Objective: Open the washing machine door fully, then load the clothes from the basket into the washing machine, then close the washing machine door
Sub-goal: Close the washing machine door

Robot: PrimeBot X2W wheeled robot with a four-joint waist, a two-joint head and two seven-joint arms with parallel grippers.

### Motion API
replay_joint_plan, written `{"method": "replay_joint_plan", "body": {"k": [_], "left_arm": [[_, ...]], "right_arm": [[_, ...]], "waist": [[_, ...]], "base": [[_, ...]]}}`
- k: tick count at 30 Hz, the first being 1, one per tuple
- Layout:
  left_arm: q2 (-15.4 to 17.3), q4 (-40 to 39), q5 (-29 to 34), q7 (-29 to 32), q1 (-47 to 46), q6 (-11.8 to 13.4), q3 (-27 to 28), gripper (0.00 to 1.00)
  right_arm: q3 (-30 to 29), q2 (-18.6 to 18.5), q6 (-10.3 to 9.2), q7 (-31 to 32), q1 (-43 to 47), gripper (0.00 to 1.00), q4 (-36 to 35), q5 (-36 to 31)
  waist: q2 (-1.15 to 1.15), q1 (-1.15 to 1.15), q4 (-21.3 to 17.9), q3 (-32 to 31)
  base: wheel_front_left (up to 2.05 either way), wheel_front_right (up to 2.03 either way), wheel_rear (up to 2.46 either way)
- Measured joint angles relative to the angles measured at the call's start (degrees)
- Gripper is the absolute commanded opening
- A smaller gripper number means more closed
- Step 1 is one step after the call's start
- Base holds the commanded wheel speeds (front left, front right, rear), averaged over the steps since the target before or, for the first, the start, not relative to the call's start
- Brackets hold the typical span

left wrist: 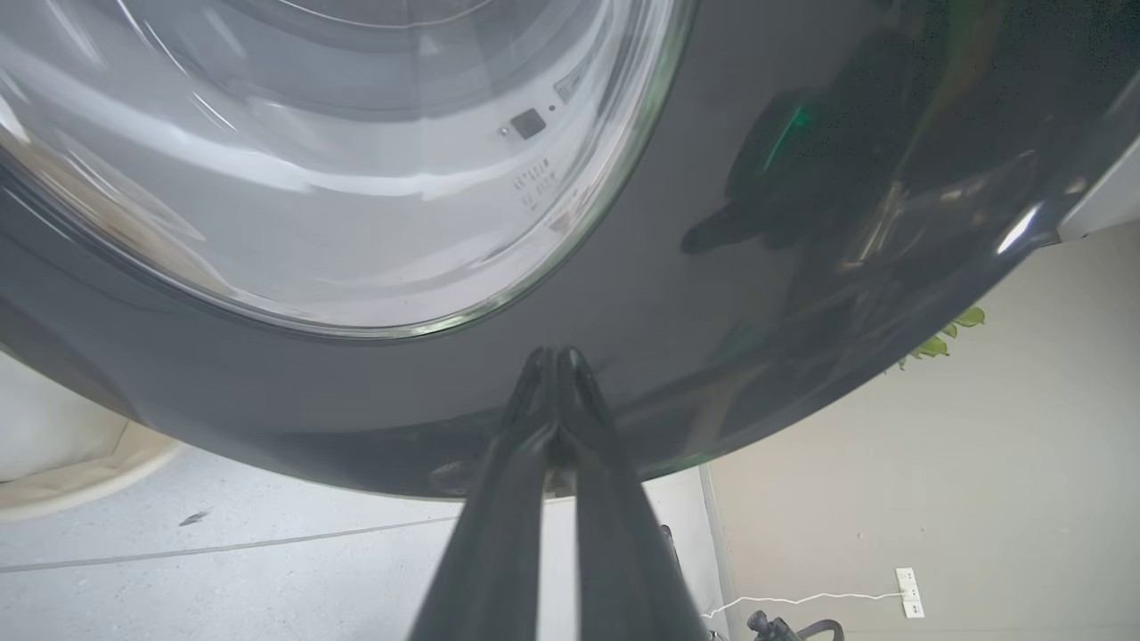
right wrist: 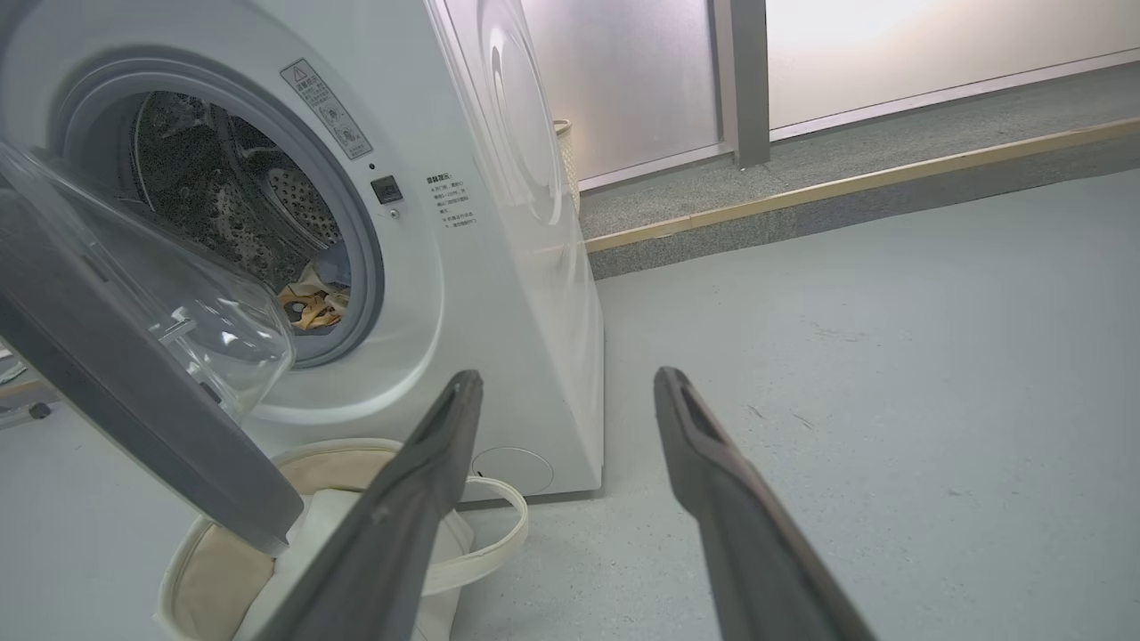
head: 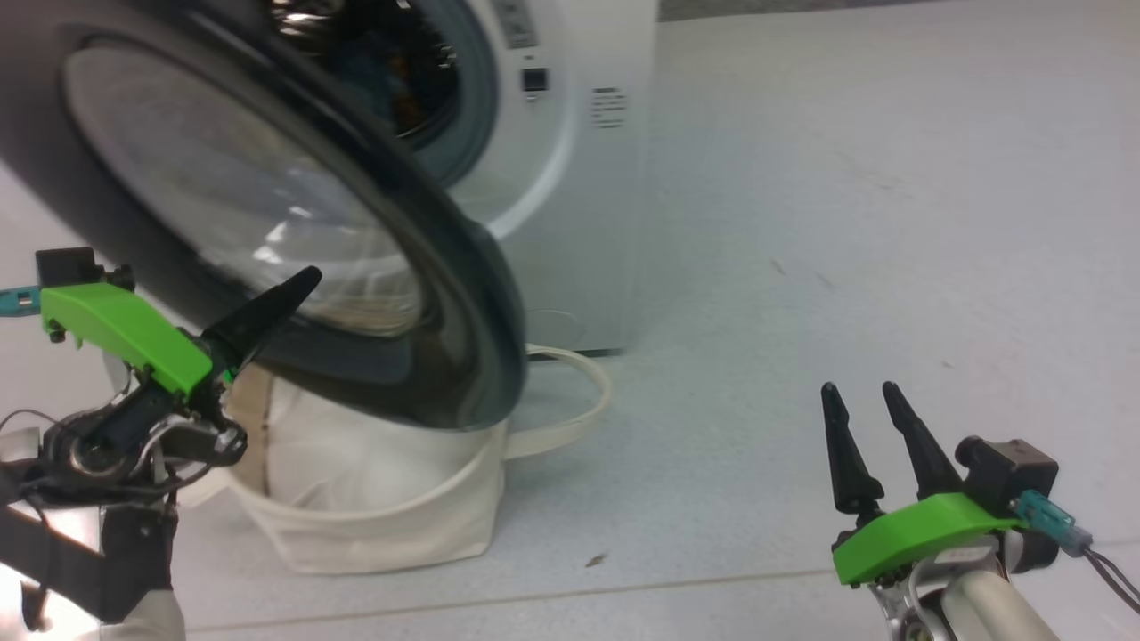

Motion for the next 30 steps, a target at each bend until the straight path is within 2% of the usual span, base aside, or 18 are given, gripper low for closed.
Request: {"method": "replay_joint_plan", "body": {"k": [1,2,5,7,10,13,17,22,26,30], "left_arm": [[-0.1,0.0,0.0,0.01,0.09,-0.07,-0.08,0.86],[-0.15,0.0,0.01,0.0,0.23,-0.36,-0.15,1.0],[-0.22,-0.11,0.18,-1.13,0.61,-1.7,-0.22,1.0],[0.03,-0.63,2.04,-3.35,1.25,-3.68,-0.6,1.0],[0.45,-1.02,5.1,-7.61,2.75,-6.31,-2.0,1.0],[1.92,-2.83,10.46,-13.66,5.03,-7.66,-5.6,1.0],[6.93,-5.23,20.48,-27.08,9.11,-8.06,-13.29,1.0],[11.29,-3.04,25.92,-43.8,13.84,-8.1,-20.29,1.0],[13.14,2.32,30.58,-54.76,15.66,-8.12,-22.85,1.0],[13.62,8.11,35.0,-61.83,15.69,-8.13,-25.31,1.0]], "right_arm": [[0.05,-0.02,0.0,0.0,-0.08,1.0,0.05,0.0],[0.15,-0.02,0.0,0.0,-0.16,1.0,0.1,0.0],[0.3,-0.05,0.0,0.0,-0.7,1.0,0.37,0.0],[0.32,-0.16,0.0,0.0,-0.94,1.0,0.38,0.0],[0.35,-0.32,0.0,0.0,-0.91,1.0,0.6,0.01],[0.25,-0.37,0.0,0.0,-0.9,1.0,0.75,0.02],[0.15,-0.43,0.0,0.0,-0.83,1.0,0.93,0.45],[0.27,-0.44,0.0,0.0,-0.74,1.0,1.02,0.6],[0.25,-0.64,0.0,0.0,-0.59,1.0,1.03,0.68],[0.26,-0.97,0.0,0.0,-0.51,1.0,1.07,0.98]], "waist": [[0.0,0.0,0.87,-0.05],[0.0,0.0,1.76,-0.1],[0.0,0.0,4.44,-0.29],[0.0,0.0,6.18,-0.43],[0.0,0.0,8.74,-0.71],[0.0,0.0,11.18,-1.09],[0.0,0.0,13.96,-1.86],[0.0,-0.01,16.39,-3.06],[0.0,-0.01,17.53,-3.82],[0.0,-0.01,18.23,-4.13]], "base": [[0.0,0.0,0.0],[0.0,0.0,0.0],[0.0,0.0,0.0],[0.0,0.0,0.0],[0.0,0.0,0.0],[0.0,0.0,0.0],[0.0,0.0,0.0],[0.0,0.0,0.0],[0.0,0.0,0.0],[0.0,0.0,0.0]]}}
